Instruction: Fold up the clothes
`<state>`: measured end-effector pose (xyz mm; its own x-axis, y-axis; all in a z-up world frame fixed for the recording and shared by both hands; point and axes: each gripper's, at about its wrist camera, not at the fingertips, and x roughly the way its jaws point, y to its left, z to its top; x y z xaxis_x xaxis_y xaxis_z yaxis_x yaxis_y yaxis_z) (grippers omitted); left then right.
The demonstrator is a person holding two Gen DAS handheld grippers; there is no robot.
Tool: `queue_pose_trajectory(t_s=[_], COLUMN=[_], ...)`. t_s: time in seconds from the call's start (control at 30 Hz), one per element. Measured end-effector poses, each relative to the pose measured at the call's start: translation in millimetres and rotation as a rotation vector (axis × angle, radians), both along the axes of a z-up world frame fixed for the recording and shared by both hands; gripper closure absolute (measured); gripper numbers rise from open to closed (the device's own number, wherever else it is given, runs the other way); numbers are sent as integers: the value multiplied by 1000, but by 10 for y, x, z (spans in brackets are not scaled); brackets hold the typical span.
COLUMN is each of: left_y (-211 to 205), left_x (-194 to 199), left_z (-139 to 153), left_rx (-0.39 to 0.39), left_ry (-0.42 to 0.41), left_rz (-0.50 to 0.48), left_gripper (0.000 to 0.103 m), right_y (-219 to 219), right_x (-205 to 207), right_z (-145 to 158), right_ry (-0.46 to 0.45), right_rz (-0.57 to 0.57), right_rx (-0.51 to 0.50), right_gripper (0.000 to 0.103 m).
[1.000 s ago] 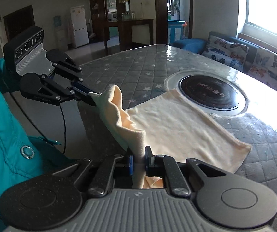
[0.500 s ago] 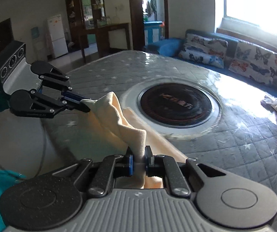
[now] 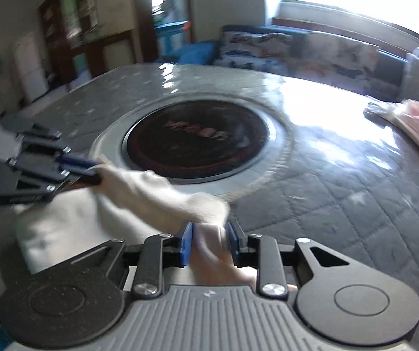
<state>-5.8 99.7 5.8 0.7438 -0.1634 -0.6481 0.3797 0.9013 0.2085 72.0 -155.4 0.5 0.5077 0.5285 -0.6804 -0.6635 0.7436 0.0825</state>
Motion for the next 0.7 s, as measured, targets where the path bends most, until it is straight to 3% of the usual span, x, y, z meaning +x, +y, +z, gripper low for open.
queue_pose_trajectory(t_s=[0.23, 0.37, 0.53, 0.7], left_y=[5, 33, 60, -85], left_x=[61, 106, 77, -39], left_z=[-21, 44, 232, 277], left_rx=[7, -27, -95, -158], left_ry=[-2, -2, -27, -1], left_rz=[65, 107, 151, 80], left_gripper=[77, 74, 74, 77], right_y=[-345, -489, -406, -238], right_x=[-285, -397, -369, -218], right_z=[-13, -32, 41, -114], right_ry=[-26, -42, -62, -25], right_rz=[-164, -230, -199, -171], right_rx=[10, -4, 58, 54], right_gripper=[77, 79, 83, 86])
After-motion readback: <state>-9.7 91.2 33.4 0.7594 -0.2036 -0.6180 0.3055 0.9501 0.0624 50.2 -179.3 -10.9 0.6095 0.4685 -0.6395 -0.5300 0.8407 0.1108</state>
